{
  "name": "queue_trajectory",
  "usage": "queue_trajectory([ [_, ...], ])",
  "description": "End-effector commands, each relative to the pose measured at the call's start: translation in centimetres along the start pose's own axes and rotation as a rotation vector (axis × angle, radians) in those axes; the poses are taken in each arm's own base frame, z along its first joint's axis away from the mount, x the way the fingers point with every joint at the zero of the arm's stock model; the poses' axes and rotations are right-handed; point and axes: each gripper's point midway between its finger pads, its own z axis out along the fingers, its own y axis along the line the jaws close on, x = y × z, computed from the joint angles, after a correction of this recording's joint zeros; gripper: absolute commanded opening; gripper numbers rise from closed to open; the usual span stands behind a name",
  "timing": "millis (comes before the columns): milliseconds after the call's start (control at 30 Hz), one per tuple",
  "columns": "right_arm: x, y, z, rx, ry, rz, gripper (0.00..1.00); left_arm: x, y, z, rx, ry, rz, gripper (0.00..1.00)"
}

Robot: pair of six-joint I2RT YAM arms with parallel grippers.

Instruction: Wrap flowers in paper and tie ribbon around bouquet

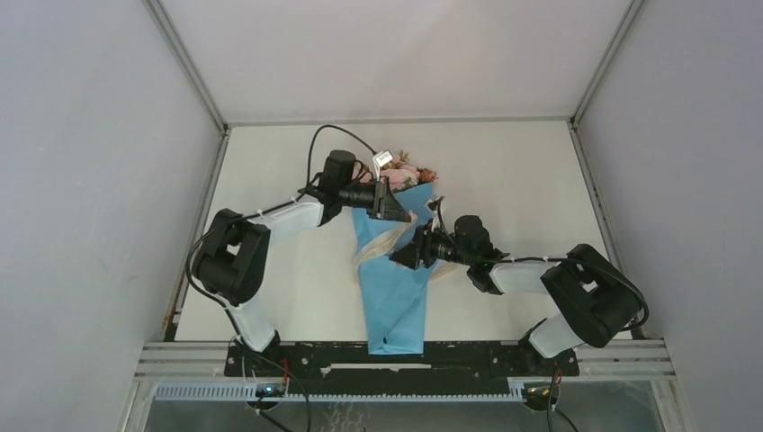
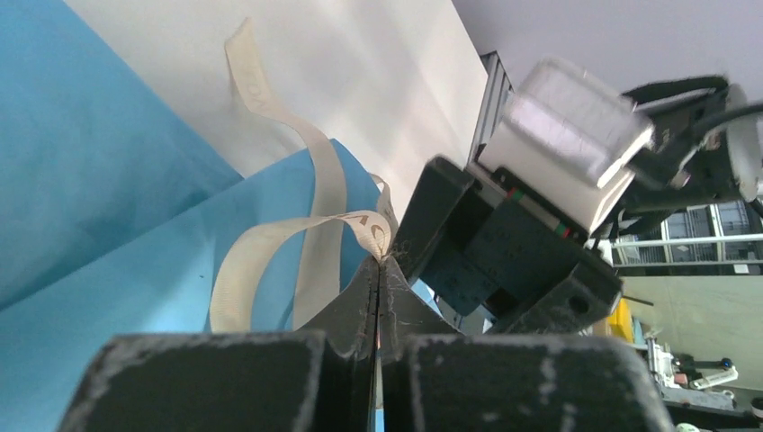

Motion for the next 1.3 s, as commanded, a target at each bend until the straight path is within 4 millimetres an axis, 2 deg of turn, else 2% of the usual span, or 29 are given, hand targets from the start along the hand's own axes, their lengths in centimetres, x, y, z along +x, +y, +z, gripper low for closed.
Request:
queue_trajectory([
  [0, -2.9, 0.6, -0.1, -0.034, -0.108, 0.003, 0.58, 1.1, -0.8, 0.9, 0.024, 0.008, 0.029, 0.0],
  [133, -3.5, 0.0, 0.1, -0.005, -0.144, 0.029, 0.57, 2.3, -1.7, 1.7, 0.06, 0.049, 0.019, 0.0],
  [300, -4.2, -0.5, 0.0, 0.025, -0.179, 0.035, 0.55, 2.6, -2.3, 1.8, 0.092, 0.058, -0.005, 0.0],
  [467, -4.1, -2.4, -0.3, 0.136, -0.19, 0.074, 0.49, 2.5, -3.1, 1.7, 0.125, 0.05, -0.025, 0.0],
  [633, -4.7, -3.0, -0.5, 0.176, -0.222, 0.088, 0.33, 3.5, -3.3, 1.9, 0.143, 0.073, -0.045, 0.0],
  [767, -4.7, -3.0, -0.5, 0.173, -0.223, 0.092, 0.27, 4.1, -3.5, 2.2, 0.153, 0.093, -0.063, 0.0],
  [933, -4.0, -3.5, -0.7, 0.201, -0.197, 0.105, 0.01, 4.0, -3.6, 2.2, 0.156, 0.101, -0.052, 0.01],
  [967, -3.9, -3.5, -0.8, 0.206, -0.19, 0.108, 0.0, 3.7, -3.6, 2.1, 0.145, 0.106, -0.03, 0.06],
  [1000, -3.6, -3.7, -1.0, 0.219, -0.184, 0.111, 0.0, 3.6, -3.2, 1.9, 0.115, 0.123, -0.015, 0.21],
  [1067, -3.0, -4.0, -1.6, 0.24, -0.175, 0.114, 0.0, 4.2, -2.1, 0.9, 0.007, 0.174, 0.001, 0.36],
  [1167, -2.3, -4.1, -2.4, 0.248, -0.175, 0.104, 0.0, 3.3, 0.5, -0.9, -0.228, 0.15, 0.123, 0.42],
  [1267, -1.5, -4.1, -2.6, 0.246, -0.15, 0.096, 0.0, 3.3, 1.5, -2.1, -0.336, 0.133, 0.192, 0.39],
])
